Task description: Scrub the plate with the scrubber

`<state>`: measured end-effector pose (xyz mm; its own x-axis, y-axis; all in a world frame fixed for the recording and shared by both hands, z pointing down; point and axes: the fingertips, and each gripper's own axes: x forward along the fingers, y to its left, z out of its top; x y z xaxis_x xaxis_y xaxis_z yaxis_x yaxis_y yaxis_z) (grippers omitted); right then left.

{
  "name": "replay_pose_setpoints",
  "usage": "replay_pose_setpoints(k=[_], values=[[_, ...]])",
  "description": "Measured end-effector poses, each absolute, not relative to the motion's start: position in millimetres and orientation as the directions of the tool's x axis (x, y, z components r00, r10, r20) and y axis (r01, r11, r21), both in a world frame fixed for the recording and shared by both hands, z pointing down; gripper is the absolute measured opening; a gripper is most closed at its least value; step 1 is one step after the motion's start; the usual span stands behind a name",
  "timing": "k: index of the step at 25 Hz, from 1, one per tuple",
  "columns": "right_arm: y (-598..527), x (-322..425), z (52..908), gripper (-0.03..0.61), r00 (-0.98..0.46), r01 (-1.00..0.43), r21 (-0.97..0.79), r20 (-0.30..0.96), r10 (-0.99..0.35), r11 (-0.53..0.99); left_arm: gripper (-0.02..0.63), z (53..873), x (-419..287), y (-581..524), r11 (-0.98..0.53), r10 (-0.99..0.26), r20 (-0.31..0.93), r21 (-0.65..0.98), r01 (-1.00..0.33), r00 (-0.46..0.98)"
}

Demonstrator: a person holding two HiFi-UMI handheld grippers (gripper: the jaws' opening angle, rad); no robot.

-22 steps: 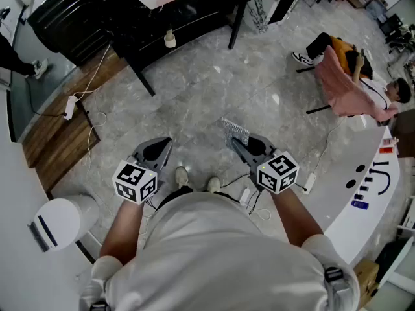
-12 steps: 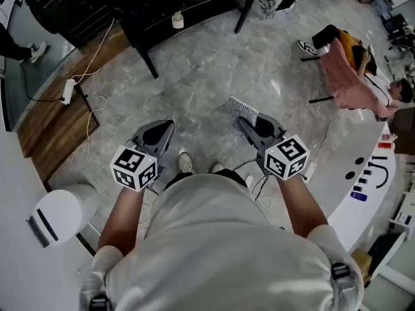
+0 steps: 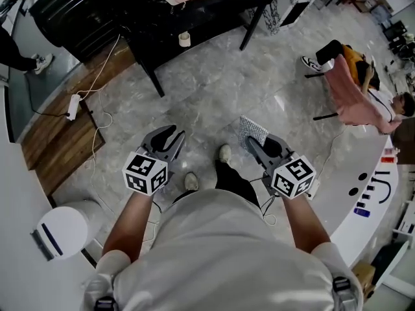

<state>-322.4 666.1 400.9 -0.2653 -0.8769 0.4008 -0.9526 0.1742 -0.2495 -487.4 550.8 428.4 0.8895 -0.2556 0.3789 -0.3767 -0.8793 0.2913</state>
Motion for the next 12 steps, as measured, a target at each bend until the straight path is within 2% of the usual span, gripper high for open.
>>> replay_pose_setpoints(k=[6, 12], values=[[610, -268, 403, 0.075, -0.299, -0.942, -0.265, 0.379, -0.876, 0.207, 0.117, 420, -433, 494, -0.875, -0.289, 0.382, 0.267, -0.405, 0.878], [544, -178, 394, 0.075, -0.345, -0.924, -0.286, 0.341, -0.875, 0.253, 0.114, 405, -350, 437, -0.857, -0.334, 0.404, 0.246, -0.453, 0.852]])
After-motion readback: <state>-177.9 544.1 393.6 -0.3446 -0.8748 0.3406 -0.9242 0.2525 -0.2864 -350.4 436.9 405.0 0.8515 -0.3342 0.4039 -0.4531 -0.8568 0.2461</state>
